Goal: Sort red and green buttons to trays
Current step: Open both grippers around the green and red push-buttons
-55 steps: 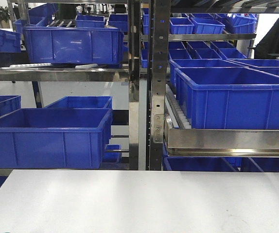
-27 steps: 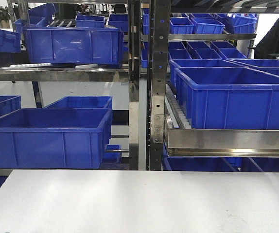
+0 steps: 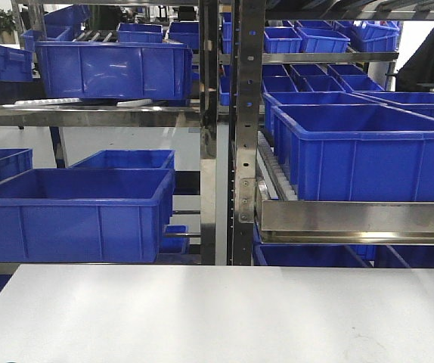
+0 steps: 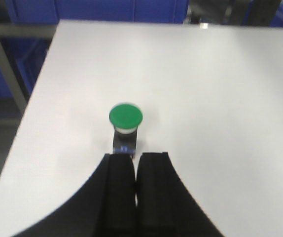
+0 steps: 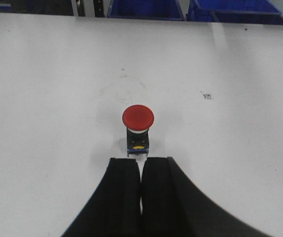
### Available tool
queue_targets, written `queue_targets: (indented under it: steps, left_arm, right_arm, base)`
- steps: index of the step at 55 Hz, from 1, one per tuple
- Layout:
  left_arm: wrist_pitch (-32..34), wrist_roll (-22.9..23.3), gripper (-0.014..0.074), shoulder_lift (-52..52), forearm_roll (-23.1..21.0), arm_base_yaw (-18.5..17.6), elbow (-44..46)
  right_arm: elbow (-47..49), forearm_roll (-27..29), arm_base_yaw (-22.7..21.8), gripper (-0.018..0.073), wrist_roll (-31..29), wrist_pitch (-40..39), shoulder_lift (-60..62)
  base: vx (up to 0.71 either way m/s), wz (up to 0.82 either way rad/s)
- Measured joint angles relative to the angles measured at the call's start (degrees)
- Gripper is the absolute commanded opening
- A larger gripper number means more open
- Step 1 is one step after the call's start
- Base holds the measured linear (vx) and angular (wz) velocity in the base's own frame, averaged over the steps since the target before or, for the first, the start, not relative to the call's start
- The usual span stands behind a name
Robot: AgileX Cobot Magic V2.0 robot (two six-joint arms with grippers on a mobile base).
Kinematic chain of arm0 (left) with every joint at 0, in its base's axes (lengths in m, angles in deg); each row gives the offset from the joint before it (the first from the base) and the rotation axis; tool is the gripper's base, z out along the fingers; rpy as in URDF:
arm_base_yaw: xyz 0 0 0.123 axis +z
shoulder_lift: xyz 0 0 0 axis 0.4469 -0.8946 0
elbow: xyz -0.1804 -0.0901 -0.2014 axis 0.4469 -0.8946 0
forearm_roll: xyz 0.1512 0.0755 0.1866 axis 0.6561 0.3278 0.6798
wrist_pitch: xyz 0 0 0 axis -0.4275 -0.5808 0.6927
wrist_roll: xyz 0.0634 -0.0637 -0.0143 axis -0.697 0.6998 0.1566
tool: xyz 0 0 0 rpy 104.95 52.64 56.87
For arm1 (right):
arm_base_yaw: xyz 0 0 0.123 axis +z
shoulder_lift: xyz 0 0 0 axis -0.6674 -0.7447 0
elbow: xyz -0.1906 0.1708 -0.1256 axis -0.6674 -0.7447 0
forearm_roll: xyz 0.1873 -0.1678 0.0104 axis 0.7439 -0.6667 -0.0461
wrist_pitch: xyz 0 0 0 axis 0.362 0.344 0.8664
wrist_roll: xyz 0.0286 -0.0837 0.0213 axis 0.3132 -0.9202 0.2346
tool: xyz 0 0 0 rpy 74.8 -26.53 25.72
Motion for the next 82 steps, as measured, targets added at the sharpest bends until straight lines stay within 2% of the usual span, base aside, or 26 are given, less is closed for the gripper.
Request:
queue_targets:
  steps: [14, 22, 29, 37, 46, 53, 59, 70, 82]
  left_arm:
    - [9.2, 0.0, 0.0567, -12.0, 0.0, 0.0, 0.0]
    - [15.9, 0.0, 0.0643, -17.7, 2.2, 0.0, 0.3]
    - [19.8, 0.0, 0.0638, -22.4, 6.9, 0.0, 0.4]
    - [25.2, 0.0, 0.0628, -27.6, 8.1, 0.0, 0.4]
    - [31.6, 0.0, 0.0628, -32.2, 6.8, 0.0, 0.5]
    - [35.9, -0.7, 0.0628, -35.2, 3.1, 0.0, 0.7]
    - [39.2, -1.6, 0.0622, -37.4, 1.6, 0.0, 1.0]
    - [40.2, -2.0, 0.0611, -41.2, 1.6, 0.0, 4.4]
    - [38.0, -1.9, 0.0607, -45.1, 1.6, 0.0, 8.2]
  right_arm:
    - [0.0, 0.1, 0.0, 0.0435, 0.1, -3.9, -7.5]
    - [0.0, 0.2, 0.0, 0.0505, 1.1, -6.5, -10.7]
    - [0.0, 0.2, 0.0, 0.0512, 1.5, -7.3, -12.4]
    - [0.2, 0.2, 0.0, 0.0513, 1.9, -7.3, -13.0]
    - [0.2, 0.2, 0.0, 0.0513, 1.9, -7.3, -13.2]
    - [0.2, 0.2, 0.0, 0.0513, 2.0, -7.3, -13.2]
    - [0.2, 0.2, 0.0, 0.0513, 2.0, -7.3, -13.2]
    - [0.2, 0.2, 0.0, 0.0513, 2.1, -7.2, -13.2]
    - [0.2, 0.2, 0.0, 0.0513, 2.1, -5.9, -13.2]
  base:
    - [0.0, 0.0]
    - [0.0, 0.0]
    - [0.0, 0.0]
    - [0.0, 0.0]
    - [0.0, 0.0]
    - [0.0, 0.0]
    - [0.0, 0.0]
    - [0.0, 0.0]
    - [0.0, 0.0]
